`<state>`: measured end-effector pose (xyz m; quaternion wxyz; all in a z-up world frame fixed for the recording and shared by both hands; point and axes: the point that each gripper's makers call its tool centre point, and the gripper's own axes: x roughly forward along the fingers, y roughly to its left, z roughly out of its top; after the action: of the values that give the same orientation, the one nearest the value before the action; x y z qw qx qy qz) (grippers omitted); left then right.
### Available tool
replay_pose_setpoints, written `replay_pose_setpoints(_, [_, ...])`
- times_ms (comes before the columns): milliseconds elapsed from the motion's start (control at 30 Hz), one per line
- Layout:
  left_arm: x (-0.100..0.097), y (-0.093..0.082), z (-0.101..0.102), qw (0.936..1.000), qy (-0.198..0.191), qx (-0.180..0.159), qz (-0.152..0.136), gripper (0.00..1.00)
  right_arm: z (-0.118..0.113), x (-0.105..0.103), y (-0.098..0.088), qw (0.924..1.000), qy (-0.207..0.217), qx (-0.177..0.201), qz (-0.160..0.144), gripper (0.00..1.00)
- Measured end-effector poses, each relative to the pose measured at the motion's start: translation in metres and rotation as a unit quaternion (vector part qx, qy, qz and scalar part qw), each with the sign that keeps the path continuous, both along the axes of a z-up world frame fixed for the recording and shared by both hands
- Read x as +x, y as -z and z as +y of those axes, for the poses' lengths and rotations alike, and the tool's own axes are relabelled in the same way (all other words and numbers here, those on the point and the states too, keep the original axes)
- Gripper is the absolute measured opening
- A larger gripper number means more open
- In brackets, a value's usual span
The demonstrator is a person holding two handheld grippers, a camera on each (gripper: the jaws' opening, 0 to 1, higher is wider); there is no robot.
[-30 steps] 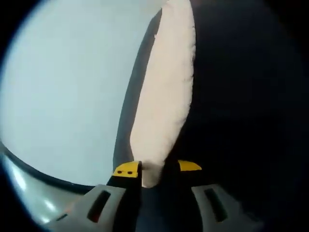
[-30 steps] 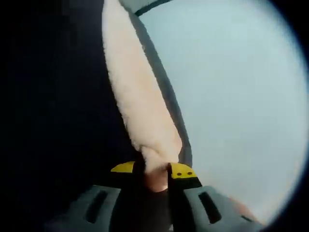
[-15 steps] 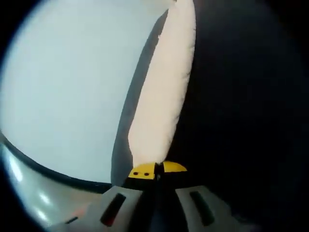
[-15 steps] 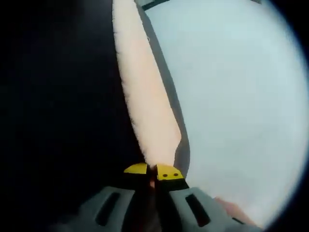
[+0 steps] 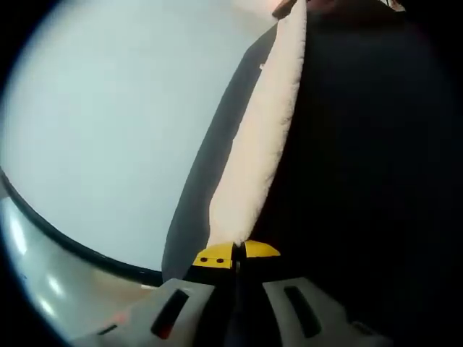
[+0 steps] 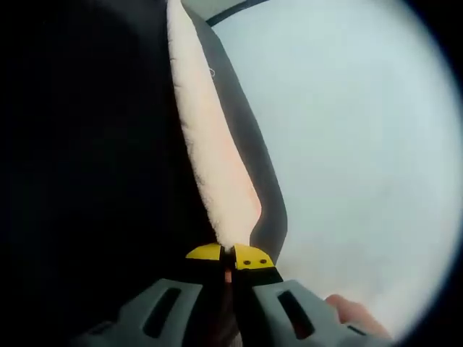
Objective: Fold the towel on the table until its edges align and the towel forms a compact rectangular stack.
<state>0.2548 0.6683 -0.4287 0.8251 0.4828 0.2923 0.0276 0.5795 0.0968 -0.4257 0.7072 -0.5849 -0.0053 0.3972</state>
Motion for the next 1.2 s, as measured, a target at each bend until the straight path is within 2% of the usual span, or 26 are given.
replay_pose_setpoints(67, [-0.007,0.004,-0.005,1.0,0.002,-0.001,0.008,0.0,-0.007,-0.009,0.001,1.0,0.0,-0.005,0.002,0.01])
replay_pose_setpoints(133, [-0.016,0.008,-0.009,0.999,0.016,0.024,0.035,0.0,-0.014,-0.02,0.006,0.9998,0.001,-0.018,0.006,0.01])
replay_pose_setpoints(200, [-0.028,0.003,-0.02,0.9976,0.024,0.044,0.048,0.0,-0.018,-0.03,0.009,0.9996,-0.001,-0.028,0.003,0.01])
replay_pose_setpoints(267, [-0.038,0.009,-0.027,0.9961,0.038,0.041,0.068,0.0,-0.029,-0.035,0.013,0.9983,0.025,-0.052,0.002,0.01])
replay_pose_setpoints(333, [-0.05,0.021,-0.038,0.9922,0.06,0.038,0.102,0.0,-0.036,-0.039,0.009,0.9981,0.046,-0.04,0.004,0.01])
replay_pose_setpoints(367, [-0.054,0.023,-0.04,0.9926,0.058,0.023,0.104,0.0,-0.038,-0.046,0.01,0.998,0.046,-0.038,0.018,0.01])
replay_pose_setpoints(433, [-0.06,0.017,-0.043,0.993,0.054,0.025,0.102,0.0,-0.042,-0.057,0.012,0.9983,0.037,-0.041,0.018,0.01])
replay_pose_setpoints(467, [-0.063,0.015,-0.044,0.9929,0.053,0.019,0.104,0.0,-0.045,-0.063,0.018,0.9976,0.02,-0.064,0.018,0.01])
replay_pose_setpoints(600, [-0.074,0.012,-0.053,0.9921,0.055,0.009,0.112,0.0,-0.059,-0.08,0.028,0.9957,0.008,-0.082,0.043,0.01])
replay_pose_setpoints(767, [-0.084,0.012,-0.065,0.9904,0.055,0.001,0.127,0.0,-0.067,-0.089,0.026,0.9942,-0.004,-0.095,0.051,0.01])
replay_pose_setpoints(867, [-0.089,0.014,-0.074,0.9886,0.053,-0.038,0.136,0.0,-0.072,-0.096,0.03,0.9919,-0.016,-0.107,0.067,0.01])
replay_pose_setpoints(1000, [-0.087,0.019,-0.072,0.9882,0.047,-0.047,0.138,0.0,-0.071,-0.097,0.033,0.9918,-0.022,-0.108,0.064,0.02])
replay_pose_setpoints(1067, [-0.087,0.023,-0.074,0.9882,0.037,-0.073,0.13,0.01,-0.071,-0.099,0.035,0.992,-0.006,-0.094,0.083,0.04])
replay_pose_setpoints(1133, [-0.09,0.024,-0.08,0.9846,0.032,-0.128,0.115,0.06,-0.075,-0.11,0.04,0.9847,0.028,-0.064,0.159,0.1])
replay_pose_setpoints(1167, [-0.092,0.021,-0.078,0.9823,0.026,-0.156,0.101,0.1,-0.073,-0.112,0.036,0.9787,0.048,-0.023,0.198,0.16])
replay_pose_setpoints(1200, [-0.094,0.017,-0.077,0.9783,0.017,-0.189,0.084,0.13,-0.072,-0.108,0.027,0.9745,0.055,0.013,0.217,0.19])
